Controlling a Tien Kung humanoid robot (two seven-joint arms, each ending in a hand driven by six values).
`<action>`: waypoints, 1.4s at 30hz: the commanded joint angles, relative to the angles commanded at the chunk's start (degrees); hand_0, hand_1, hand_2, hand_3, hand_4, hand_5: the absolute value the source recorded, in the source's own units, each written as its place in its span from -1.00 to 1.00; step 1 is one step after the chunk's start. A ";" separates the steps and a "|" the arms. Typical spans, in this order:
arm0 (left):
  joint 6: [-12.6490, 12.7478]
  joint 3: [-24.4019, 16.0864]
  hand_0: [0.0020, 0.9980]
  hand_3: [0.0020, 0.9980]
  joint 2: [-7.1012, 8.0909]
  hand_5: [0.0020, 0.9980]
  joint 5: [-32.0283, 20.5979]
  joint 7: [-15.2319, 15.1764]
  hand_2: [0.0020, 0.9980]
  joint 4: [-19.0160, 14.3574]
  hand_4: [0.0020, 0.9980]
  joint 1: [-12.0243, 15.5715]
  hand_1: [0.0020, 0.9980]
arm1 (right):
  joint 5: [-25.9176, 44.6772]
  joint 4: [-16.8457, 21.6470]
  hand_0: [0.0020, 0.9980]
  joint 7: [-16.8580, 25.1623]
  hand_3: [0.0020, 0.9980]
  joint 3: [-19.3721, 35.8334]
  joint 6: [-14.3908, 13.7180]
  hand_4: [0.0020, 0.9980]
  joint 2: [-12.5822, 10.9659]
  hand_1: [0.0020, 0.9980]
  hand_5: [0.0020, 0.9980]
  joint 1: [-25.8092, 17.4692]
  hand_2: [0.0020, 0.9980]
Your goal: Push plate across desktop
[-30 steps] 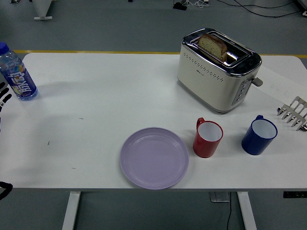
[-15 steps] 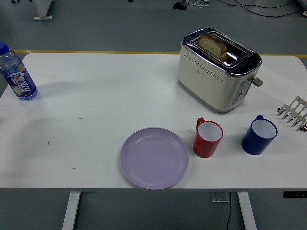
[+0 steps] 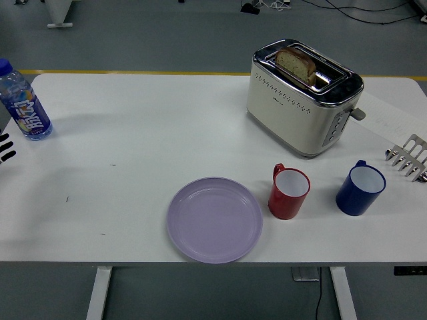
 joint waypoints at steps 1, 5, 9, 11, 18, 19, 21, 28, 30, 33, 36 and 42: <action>0.03 0.01 0.43 0.32 -0.04 1.00 -0.03 -0.05 0.46 -0.02 0.07 0.02 0.49 | -0.04 0.00 0.12 0.00 0.18 0.01 0.02 -0.44 0.00 0.09 -0.41 -0.01 0.35; 0.32 0.28 0.43 0.32 -0.10 1.00 -0.08 -0.20 0.46 0.09 0.07 -0.20 0.49 | 0.17 -0.02 0.12 0.02 0.18 -0.13 0.00 -0.44 -0.01 0.09 -0.41 0.07 0.35; 0.40 0.33 0.42 0.32 -0.05 1.00 -0.11 -0.35 0.45 0.06 0.08 -0.54 0.49 | 0.00 -0.11 0.12 0.19 0.18 0.01 0.01 -0.44 -0.07 0.09 -0.41 0.23 0.35; 0.42 0.26 0.42 0.32 0.01 1.00 -0.10 -0.39 0.45 0.03 0.08 -0.60 0.49 | -0.09 -0.14 0.12 0.27 0.18 0.09 0.01 -0.44 -0.08 0.09 -0.41 0.31 0.35; 0.56 -0.13 0.42 0.31 -0.05 1.00 0.20 -0.46 0.45 -0.15 0.08 -0.70 0.49 | -0.51 -0.18 0.12 0.32 0.18 0.38 0.07 -0.44 -0.06 0.09 -0.41 0.66 0.35; 0.55 -0.15 0.42 0.31 -0.07 1.00 0.23 -0.47 0.45 -0.18 0.09 -0.70 0.49 | -0.58 -0.18 0.12 0.32 0.18 0.43 0.08 -0.44 -0.05 0.09 -0.40 0.70 0.35; 0.60 -0.27 0.42 0.31 -0.13 1.00 0.27 -0.49 0.45 -0.14 0.09 -0.54 0.49 | -0.71 -0.19 0.12 0.34 0.18 0.52 0.10 -0.44 -0.05 0.09 -0.40 0.77 0.35; 0.64 -0.33 0.41 0.31 -0.21 1.00 0.35 -0.58 0.44 -0.18 0.09 -0.58 0.49 | -0.69 -0.22 0.12 0.38 0.18 0.50 0.10 -0.44 -0.12 0.09 -0.40 0.90 0.35; 0.64 -0.28 0.41 0.31 -0.22 1.00 0.36 -0.57 0.44 -0.18 0.09 -0.62 0.49 | -0.68 -0.23 0.12 0.39 0.18 0.47 0.11 -0.44 -0.16 0.09 -0.40 0.92 0.35; 0.65 -0.28 0.41 0.31 -0.24 1.00 0.33 -0.57 0.44 -0.19 0.09 -0.57 0.49 | -0.62 -0.27 0.12 0.51 0.18 0.43 0.10 -0.44 -0.23 0.09 -0.40 0.94 0.35; 0.69 -0.29 0.41 0.31 -0.15 1.00 0.33 -0.57 0.44 -0.16 0.09 -0.55 0.49 | -0.53 -0.30 0.12 0.58 0.18 0.41 0.06 -0.44 -0.26 0.09 -0.40 1.00 0.35; 0.70 -0.04 0.41 0.31 0.00 1.00 0.36 -0.51 0.44 -0.17 0.09 -0.73 0.48 | -0.34 -0.29 0.12 0.58 0.18 0.30 -0.01 -0.44 -0.28 0.09 -0.40 1.07 0.35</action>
